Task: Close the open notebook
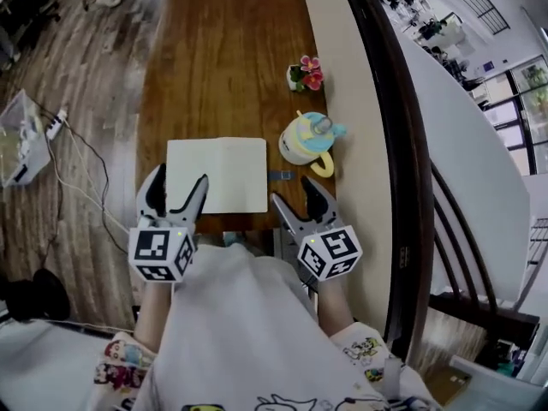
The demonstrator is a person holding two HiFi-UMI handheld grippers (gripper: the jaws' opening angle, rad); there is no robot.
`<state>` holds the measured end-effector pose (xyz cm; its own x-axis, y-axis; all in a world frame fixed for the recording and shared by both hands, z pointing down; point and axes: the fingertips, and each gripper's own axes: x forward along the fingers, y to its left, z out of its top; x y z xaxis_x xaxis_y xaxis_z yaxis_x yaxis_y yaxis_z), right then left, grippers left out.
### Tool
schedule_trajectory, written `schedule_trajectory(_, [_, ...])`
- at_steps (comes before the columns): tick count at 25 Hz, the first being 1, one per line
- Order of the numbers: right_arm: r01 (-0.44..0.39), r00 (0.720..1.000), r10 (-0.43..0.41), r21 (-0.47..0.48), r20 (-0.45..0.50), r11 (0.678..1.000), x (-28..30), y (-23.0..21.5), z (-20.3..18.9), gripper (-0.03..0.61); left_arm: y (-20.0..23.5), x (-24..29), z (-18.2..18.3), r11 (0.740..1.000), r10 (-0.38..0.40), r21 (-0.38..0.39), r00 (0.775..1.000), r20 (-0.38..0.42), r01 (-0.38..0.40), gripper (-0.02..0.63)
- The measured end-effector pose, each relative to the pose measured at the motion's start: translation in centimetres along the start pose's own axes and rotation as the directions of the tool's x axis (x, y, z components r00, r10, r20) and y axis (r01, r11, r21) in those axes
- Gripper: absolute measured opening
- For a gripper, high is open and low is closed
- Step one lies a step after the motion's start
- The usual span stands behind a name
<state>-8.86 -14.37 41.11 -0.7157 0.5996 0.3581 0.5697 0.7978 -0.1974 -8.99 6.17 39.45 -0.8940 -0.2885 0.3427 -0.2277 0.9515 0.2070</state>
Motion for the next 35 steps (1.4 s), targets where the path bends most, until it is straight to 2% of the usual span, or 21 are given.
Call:
schedule_trajectory(5, [-0.089,0.995,0.089,-0.004,-0.035,0.996,1.8,0.9,-0.6,0.268,1.2,-2.0,-0.8,0.996,0.090,-0.025,0.996,0.003,-0.090,0.325])
schedule_trajectory(10, [-0.118,0.991,0.117,-0.011,-0.058,0.993,2.9,1.6,-0.8,0.268,2.5,-2.8,-1.3,0.990,0.130,-0.056,0.992,0.005,-0.129,0.327])
schedule_trajectory(22, [-0.099,0.991,0.096,-0.033,-0.096,0.994,4.9,1.8,-0.5,0.268,3.5,-1.5,-1.7,0.993,0.088,-0.081,0.996,-0.013,-0.089,0.325])
schedule_trajectory(35, [-0.108,0.979,0.105,-0.008,-0.173,0.994,6.0,2.3,-2.9,0.268,3.7,-0.9,-3.6,0.993,0.059,-0.101,0.996,-0.067,-0.065,0.325])
